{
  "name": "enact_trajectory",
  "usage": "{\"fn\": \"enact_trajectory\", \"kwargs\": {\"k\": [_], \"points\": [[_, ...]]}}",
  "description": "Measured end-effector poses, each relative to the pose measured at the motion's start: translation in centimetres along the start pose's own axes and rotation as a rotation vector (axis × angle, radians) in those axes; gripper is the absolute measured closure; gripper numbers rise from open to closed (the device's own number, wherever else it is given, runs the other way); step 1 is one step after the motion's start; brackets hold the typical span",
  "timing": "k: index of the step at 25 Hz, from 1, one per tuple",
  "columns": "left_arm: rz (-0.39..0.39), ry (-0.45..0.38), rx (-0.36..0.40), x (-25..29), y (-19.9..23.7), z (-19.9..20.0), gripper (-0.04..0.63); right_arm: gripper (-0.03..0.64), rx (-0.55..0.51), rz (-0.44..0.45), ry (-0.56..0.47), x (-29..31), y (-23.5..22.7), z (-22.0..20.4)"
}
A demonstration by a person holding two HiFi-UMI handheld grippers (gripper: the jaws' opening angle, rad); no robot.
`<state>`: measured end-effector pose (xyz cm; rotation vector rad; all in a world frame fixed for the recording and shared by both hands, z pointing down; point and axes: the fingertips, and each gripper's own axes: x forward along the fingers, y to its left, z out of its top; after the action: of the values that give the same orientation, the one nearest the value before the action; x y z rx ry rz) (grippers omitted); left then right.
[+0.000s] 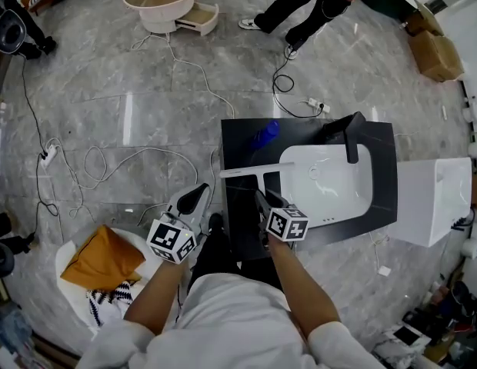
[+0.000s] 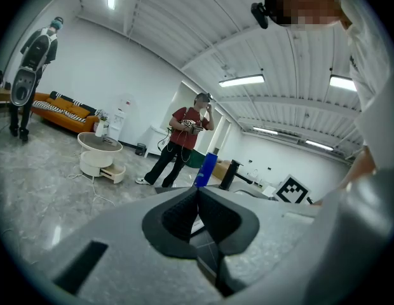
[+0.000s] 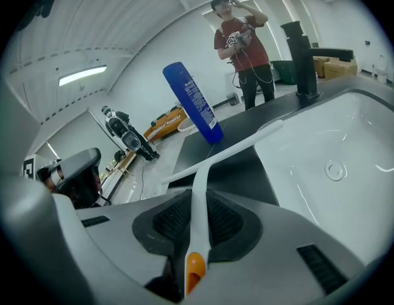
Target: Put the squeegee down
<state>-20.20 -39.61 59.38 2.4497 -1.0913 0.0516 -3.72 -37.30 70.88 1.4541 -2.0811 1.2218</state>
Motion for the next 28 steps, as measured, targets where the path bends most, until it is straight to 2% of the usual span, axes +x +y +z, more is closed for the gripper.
{"fn": "enact_trajectory", "kwargs": {"k": [8, 19, 28], "points": [[-0.008, 0.019, -0.009, 0.0, -0.2, -1.0, 0.578, 0.540, -0.026, -0.054, 0.023, 0.6, -0.9, -0.3], [-0.015, 0.026, -0.006, -0.1, -0.4, -1.3, 0.578, 0.540, -0.179, -0.159, 0.071, 1.0, -1.6, -0.6], [-0.011, 0.029, -0.007, -0.5, -0.7, -1.6, 0.578, 0.540, -0.179, -0.175, 0.064, 1.0, -1.7, -0.5]]}}
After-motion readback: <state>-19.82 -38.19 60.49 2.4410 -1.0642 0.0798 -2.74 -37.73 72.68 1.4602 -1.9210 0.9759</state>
